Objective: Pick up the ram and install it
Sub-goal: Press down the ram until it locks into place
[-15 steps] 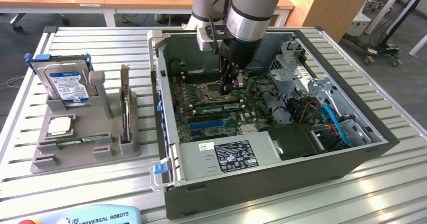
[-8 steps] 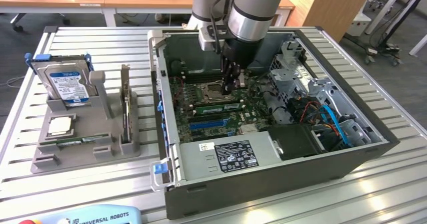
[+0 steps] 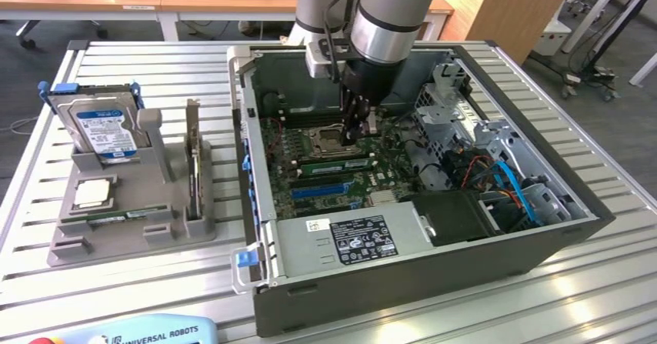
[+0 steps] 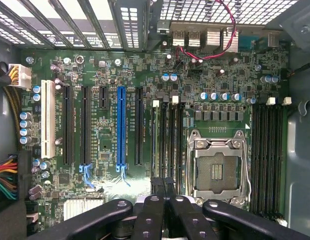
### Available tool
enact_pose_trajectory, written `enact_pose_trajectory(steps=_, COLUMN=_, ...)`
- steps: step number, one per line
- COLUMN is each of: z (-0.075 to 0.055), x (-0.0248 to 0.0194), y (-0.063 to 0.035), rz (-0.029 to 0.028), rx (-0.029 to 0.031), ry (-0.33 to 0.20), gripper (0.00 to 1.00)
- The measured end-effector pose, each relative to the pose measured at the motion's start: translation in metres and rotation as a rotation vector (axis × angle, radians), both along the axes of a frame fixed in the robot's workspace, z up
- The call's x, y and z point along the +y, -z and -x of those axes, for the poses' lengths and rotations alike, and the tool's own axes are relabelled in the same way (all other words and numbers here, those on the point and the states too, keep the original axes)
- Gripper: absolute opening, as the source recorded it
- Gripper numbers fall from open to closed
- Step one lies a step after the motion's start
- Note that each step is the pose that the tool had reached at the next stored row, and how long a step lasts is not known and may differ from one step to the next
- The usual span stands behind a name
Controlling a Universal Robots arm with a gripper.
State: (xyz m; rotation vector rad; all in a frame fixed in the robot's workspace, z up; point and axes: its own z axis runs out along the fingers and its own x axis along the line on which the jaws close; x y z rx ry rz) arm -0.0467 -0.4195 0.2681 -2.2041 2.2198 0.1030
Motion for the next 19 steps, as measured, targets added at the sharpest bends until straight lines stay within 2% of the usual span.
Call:
enact_pose_trajectory(steps=15, z=-0.0054, x=0.0, y=0.0, rz=0.0, rx=0.0, ry=0.0, gripper=0.1)
enact_pose_trajectory(steps=19, z=-0.0056, x=0.0001, y=0.0001, rz=-0.0001, rx=0.0, ry=0.05, gripper=0.1)
